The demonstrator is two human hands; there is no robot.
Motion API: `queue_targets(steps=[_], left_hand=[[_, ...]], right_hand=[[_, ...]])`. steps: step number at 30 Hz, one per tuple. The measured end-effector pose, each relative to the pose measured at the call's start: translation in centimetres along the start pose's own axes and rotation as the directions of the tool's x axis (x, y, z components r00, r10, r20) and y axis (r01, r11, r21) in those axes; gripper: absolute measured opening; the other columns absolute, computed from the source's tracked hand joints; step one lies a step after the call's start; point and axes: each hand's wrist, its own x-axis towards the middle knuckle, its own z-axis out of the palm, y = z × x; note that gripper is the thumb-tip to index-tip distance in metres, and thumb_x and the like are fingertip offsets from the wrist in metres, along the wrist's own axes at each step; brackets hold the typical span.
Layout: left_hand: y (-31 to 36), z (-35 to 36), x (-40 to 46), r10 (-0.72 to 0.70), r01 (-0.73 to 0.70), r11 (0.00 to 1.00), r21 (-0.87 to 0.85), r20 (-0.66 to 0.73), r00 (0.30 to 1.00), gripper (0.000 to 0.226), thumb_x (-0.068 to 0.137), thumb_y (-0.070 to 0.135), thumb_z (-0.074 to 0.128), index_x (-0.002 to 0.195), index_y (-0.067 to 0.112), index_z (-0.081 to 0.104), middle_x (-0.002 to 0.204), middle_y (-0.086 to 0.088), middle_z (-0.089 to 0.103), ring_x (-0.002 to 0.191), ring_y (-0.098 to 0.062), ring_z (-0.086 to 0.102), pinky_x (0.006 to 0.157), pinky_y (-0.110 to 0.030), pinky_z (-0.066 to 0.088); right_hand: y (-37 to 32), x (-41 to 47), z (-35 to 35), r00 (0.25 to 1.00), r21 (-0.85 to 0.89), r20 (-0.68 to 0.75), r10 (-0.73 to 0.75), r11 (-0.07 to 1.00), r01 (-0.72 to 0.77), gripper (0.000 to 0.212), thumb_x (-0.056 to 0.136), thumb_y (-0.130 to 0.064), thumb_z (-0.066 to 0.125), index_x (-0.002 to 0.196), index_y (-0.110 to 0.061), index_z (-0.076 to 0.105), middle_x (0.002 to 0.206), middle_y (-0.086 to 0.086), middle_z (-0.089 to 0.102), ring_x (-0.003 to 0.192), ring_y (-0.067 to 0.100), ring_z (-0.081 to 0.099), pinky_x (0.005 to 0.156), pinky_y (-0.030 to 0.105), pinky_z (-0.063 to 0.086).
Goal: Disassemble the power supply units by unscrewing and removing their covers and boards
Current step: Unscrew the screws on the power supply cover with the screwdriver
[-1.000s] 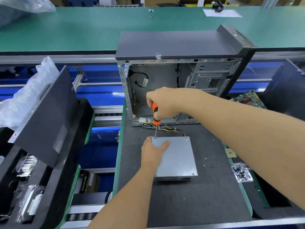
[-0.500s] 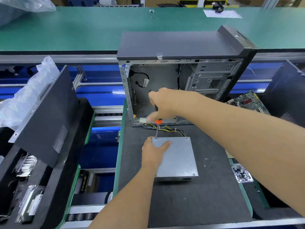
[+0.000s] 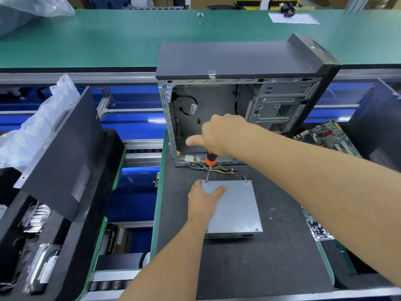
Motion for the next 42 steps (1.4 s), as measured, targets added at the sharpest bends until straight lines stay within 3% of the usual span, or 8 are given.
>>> queue_targets(steps=[8,15,22,25,28,32,37,42], left_hand=[[-0.1,0.0,0.0,0.005,-0.005,1.0,0.005,0.001,1.0,0.06,0.069,0.056,0.083,0.113,0.024,0.057,0.113,0.0,0.064,0.107,-0.023,0.062,0.088,-0.046,0.057],[-0.1,0.0,0.1,0.019,-0.018,0.999,0.036,-0.021,1.0,0.059,0.07,0.055,0.083,0.112,0.022,0.057,0.112,0.001,0.062,0.104,-0.022,0.061,0.088,-0.044,0.056],[0.0,0.0,0.0,0.014,-0.013,0.999,0.04,-0.018,1.0,0.059,0.07,0.056,0.083,0.112,0.023,0.058,0.111,0.003,0.062,0.103,-0.02,0.062,0.088,-0.045,0.056],[0.0,0.0,0.0,0.014,-0.013,0.999,0.052,-0.02,1.0,0.06,0.07,0.057,0.082,0.113,0.024,0.057,0.111,0.002,0.062,0.103,-0.02,0.061,0.087,-0.045,0.056],[0.0,-0.1,-0.1,0.009,-0.008,0.999,0.038,-0.014,1.0,0.058,0.07,0.056,0.083,0.11,0.023,0.057,0.111,0.001,0.062,0.103,-0.022,0.063,0.086,-0.046,0.057],[-0.1,0.0,0.0,0.009,-0.008,1.0,0.021,-0.017,1.0,0.057,0.07,0.054,0.084,0.109,0.022,0.058,0.109,0.001,0.063,0.101,-0.021,0.063,0.086,-0.046,0.057],[0.0,0.0,0.1,0.024,-0.024,0.999,0.037,-0.019,1.0,0.057,0.07,0.055,0.083,0.11,0.022,0.058,0.109,0.002,0.064,0.101,-0.02,0.063,0.087,-0.044,0.056],[0.0,-0.1,-0.1,0.027,-0.025,0.998,0.051,-0.021,0.999,0.056,0.071,0.056,0.082,0.11,0.026,0.055,0.109,0.004,0.06,0.098,-0.016,0.061,0.074,-0.032,0.054]], right_hand=[[0.6,0.0,0.2,0.99,0.251,0.027,-0.138,0.96,0.127,0.027,0.089,-0.028,0.063,0.11,-0.018,0.048,0.104,0.006,0.049,0.09,0.028,0.052,0.067,0.037,0.045],[0.6,-0.3,0.4,1.0,-0.095,-0.008,0.023,0.995,-0.024,0.052,0.101,-0.058,0.032,0.113,-0.014,0.057,0.079,0.004,0.035,0.086,0.033,0.048,0.061,0.037,0.037],[0.8,0.0,0.3,0.989,0.303,-0.002,-0.147,0.942,0.141,0.039,0.085,-0.039,0.071,0.105,-0.021,0.044,0.1,0.003,0.047,0.094,0.028,0.053,0.065,0.036,0.043],[0.3,-0.3,0.2,1.0,0.139,0.009,0.018,0.99,-0.019,0.056,0.088,-0.072,0.048,0.098,-0.017,0.044,0.078,0.002,0.036,0.079,0.028,0.045,0.053,0.034,0.031],[0.2,-0.4,-0.1,0.999,-0.018,-0.032,0.014,1.0,-0.014,0.043,0.103,-0.054,0.034,0.105,-0.015,0.051,0.075,0.005,0.034,0.069,0.026,0.041,0.054,0.035,0.033],[1.0,-0.6,0.0,0.994,0.284,0.033,-0.105,0.954,0.091,0.023,0.096,-0.03,0.054,0.113,-0.02,0.043,0.101,0.007,0.049,0.089,0.029,0.051,0.071,0.041,0.046],[0.2,-0.7,-0.4,0.995,0.007,0.059,0.084,0.996,-0.085,0.056,0.093,-0.071,0.038,0.112,-0.019,0.044,0.087,0.004,0.042,0.08,0.028,0.046,0.062,0.038,0.039],[0.4,-0.8,-0.4,1.0,0.007,-0.01,0.003,1.0,-0.003,0.033,0.104,-0.038,0.039,0.12,-0.012,0.053,0.078,0.004,0.038,0.07,0.027,0.045,0.057,0.035,0.035]])
